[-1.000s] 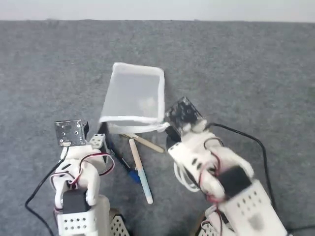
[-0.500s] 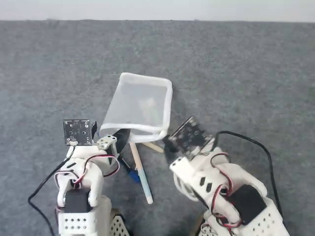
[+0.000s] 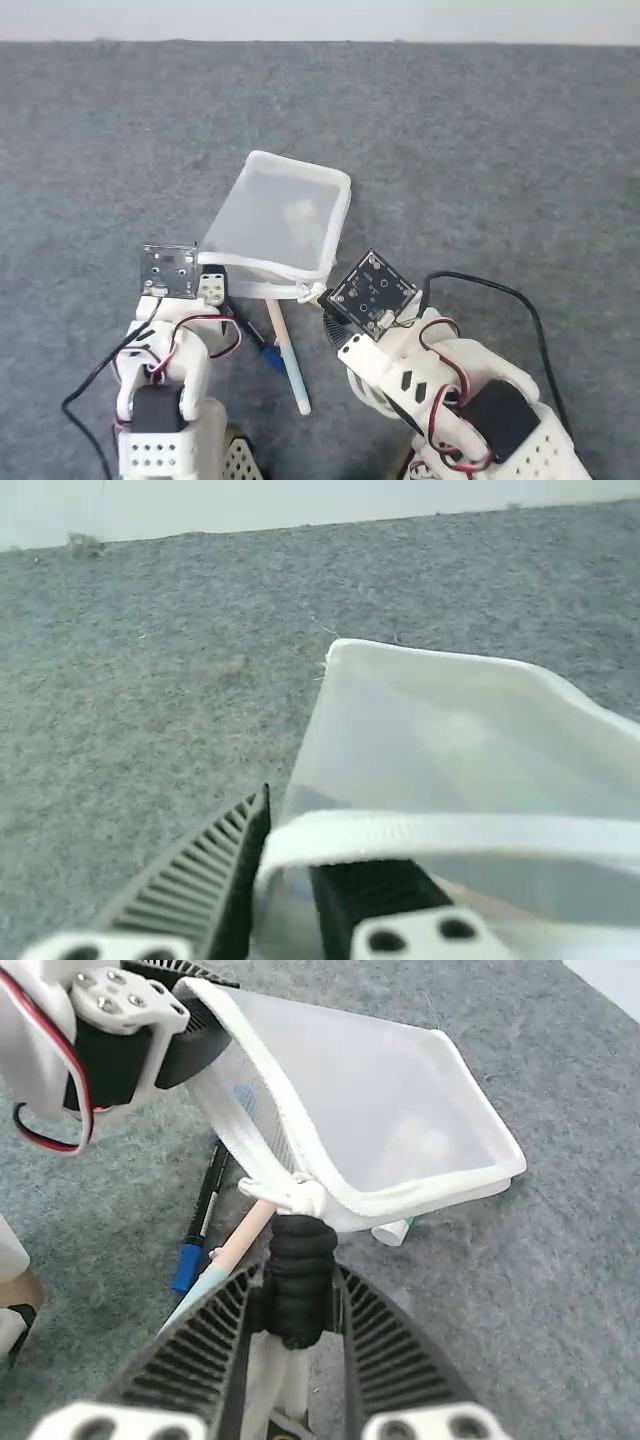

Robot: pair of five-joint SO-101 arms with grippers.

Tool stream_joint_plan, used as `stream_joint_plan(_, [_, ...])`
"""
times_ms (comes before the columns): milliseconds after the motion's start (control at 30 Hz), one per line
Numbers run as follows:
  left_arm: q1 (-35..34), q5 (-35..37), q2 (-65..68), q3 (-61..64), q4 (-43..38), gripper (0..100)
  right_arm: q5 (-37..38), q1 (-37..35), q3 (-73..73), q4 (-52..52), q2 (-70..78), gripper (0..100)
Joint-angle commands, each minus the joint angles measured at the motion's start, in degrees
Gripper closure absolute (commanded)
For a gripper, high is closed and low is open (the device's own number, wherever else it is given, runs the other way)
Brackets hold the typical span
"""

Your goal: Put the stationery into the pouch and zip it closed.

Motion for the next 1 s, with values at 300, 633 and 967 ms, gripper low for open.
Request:
stream_joint_plan(300, [-5.7,-0.9,-0.7,-7.3,5.5,99,-1.4,7.3,-2.7,-2.5,-0.8,78.3])
stream_joint_plan(633, [-13.9,4.7,-0.6,-11.2,5.7,99,-1.3,9.9,-2.6,-3.4,-0.7,78.2])
stream_joint_plan(967, [-21.5,8.4,-0.6,-12.7,5.6,99,-1.3,9.9,-5.3,-11.6,17.2,78.3])
